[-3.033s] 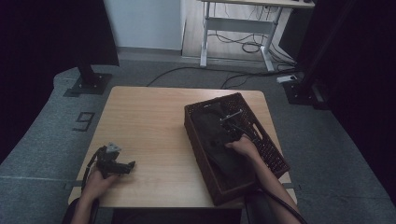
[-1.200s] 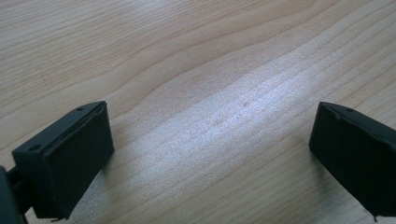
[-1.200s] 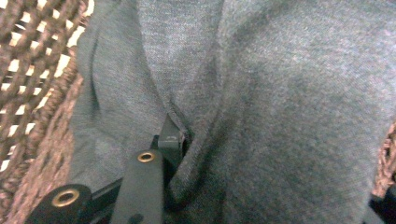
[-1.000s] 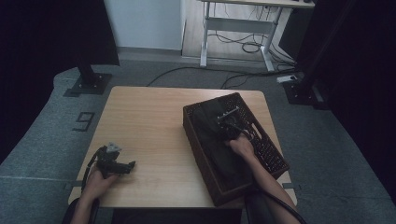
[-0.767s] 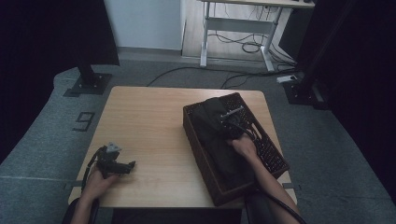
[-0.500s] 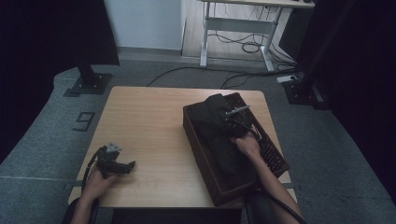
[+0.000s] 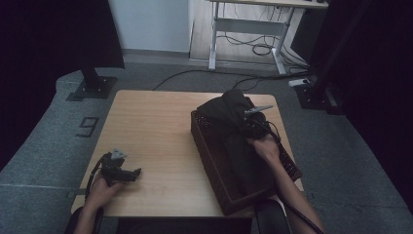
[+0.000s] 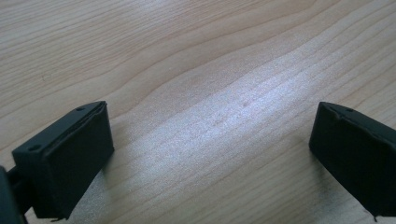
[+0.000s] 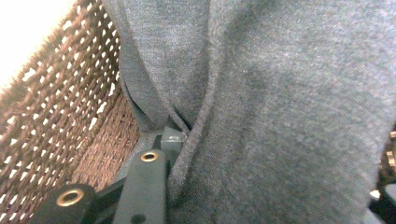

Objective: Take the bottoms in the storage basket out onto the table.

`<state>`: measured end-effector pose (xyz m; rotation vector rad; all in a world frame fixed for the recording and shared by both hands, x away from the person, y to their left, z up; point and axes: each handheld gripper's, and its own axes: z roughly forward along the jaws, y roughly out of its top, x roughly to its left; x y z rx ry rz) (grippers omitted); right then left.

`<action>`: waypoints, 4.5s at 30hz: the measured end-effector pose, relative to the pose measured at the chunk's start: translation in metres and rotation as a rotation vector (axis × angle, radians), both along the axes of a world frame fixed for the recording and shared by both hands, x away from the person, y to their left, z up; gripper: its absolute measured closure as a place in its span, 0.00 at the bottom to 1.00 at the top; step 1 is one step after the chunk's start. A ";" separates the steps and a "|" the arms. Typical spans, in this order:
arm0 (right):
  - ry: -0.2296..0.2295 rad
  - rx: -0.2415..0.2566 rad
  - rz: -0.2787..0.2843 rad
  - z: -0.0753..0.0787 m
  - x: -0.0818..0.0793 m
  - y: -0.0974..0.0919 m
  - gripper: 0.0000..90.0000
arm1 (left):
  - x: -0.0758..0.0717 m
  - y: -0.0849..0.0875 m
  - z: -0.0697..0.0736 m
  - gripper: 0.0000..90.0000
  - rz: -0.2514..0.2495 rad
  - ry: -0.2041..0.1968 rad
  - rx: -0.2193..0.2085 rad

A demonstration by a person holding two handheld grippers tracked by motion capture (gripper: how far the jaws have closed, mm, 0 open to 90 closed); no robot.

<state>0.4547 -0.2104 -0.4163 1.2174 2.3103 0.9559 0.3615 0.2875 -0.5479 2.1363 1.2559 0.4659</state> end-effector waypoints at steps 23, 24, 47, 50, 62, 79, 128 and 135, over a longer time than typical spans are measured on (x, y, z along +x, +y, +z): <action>-0.099 0.052 -0.035 0.056 -0.010 -0.016 0.71 | 0.000 0.000 0.000 0.00 0.000 0.001 0.001; -0.101 0.054 -0.034 0.059 -0.010 -0.016 0.71 | 0.000 0.000 0.000 0.00 0.000 0.002 0.001; -0.145 0.072 -0.022 0.111 -0.018 -0.018 0.71 | 0.000 0.000 0.000 0.00 -0.001 0.003 0.001; -0.150 0.072 -0.016 0.118 -0.019 -0.017 0.71 | 0.000 0.000 0.000 0.00 -0.001 0.003 0.001; -0.161 0.072 -0.007 0.136 -0.021 -0.012 0.70 | 0.000 0.000 0.000 0.00 0.000 0.003 0.001; -0.181 0.063 0.019 0.162 -0.024 0.006 0.70 | 0.000 0.000 0.000 0.00 0.000 0.003 0.001; -0.196 0.066 0.174 0.189 -0.022 0.105 0.70 | -0.001 0.002 0.000 0.00 -0.005 0.004 -0.001; -0.199 0.068 0.194 0.191 -0.022 0.118 0.70 | -0.001 0.002 0.000 0.00 -0.006 0.005 -0.001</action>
